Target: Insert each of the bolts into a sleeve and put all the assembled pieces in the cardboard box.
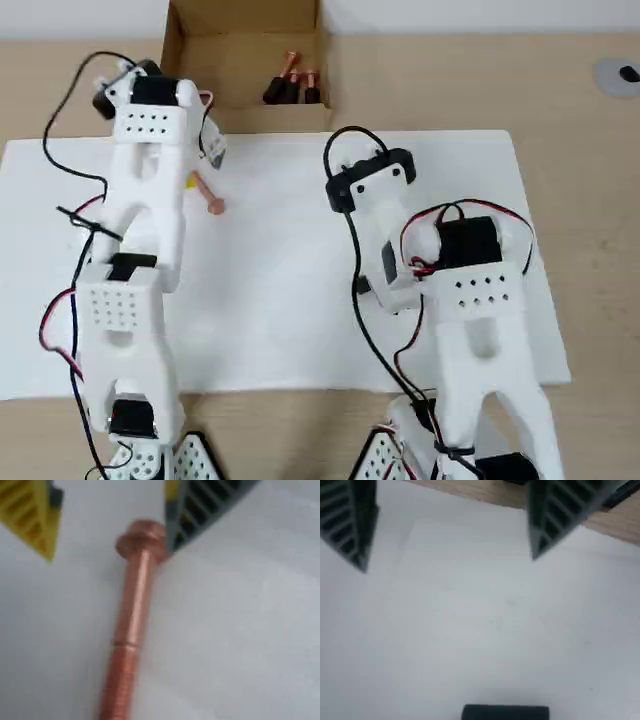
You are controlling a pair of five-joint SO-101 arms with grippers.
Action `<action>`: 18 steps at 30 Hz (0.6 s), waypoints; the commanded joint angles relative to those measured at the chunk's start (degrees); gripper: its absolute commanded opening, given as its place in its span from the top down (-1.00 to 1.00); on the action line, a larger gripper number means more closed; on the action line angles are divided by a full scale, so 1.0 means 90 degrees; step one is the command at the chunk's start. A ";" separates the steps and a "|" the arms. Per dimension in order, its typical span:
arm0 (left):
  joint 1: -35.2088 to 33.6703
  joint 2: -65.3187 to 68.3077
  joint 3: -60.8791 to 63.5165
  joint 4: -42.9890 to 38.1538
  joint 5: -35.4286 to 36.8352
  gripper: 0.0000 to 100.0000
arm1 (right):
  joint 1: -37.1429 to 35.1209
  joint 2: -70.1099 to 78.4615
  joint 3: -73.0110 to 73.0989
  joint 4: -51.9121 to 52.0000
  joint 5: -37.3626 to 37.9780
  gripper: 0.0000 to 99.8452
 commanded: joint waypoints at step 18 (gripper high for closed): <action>0.0049 0.1587 -0.0098 0.0088 -0.0889 0.90 | 0.0093 -0.0190 -0.0005 -0.0068 0.0020 0.50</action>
